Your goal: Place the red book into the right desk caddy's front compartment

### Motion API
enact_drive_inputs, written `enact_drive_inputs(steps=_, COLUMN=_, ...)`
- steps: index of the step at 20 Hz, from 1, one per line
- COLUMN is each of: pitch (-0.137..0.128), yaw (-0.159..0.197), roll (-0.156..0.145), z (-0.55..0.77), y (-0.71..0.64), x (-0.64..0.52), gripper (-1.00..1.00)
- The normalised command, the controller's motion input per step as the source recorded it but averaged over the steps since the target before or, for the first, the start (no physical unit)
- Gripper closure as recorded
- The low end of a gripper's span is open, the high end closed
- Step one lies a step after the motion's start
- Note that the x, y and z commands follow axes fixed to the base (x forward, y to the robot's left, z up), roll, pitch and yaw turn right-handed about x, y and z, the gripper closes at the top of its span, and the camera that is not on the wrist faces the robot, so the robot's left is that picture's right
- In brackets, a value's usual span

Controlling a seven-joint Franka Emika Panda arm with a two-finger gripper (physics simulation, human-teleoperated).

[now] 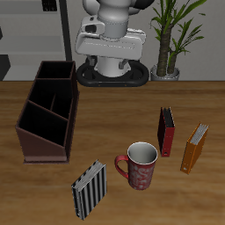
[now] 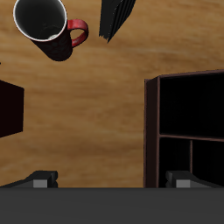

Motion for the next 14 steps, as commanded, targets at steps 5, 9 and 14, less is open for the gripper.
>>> enact_drive_inputs(steps=5, pitch=-0.029, yaw=-0.006, roll=-0.005, z=-0.12, y=0.32, x=0.01, gripper=-1.0)
enact_drive_inputs(steps=9, pitch=-0.008, yaw=-0.02, roll=0.008, z=-0.11, y=0.44, x=-0.01, gripper=-1.0)
enact_drive_inputs(steps=14, pitch=0.005, yaw=-0.013, roll=0.028, z=-0.11, y=0.49, x=0.09, gripper=-1.0)
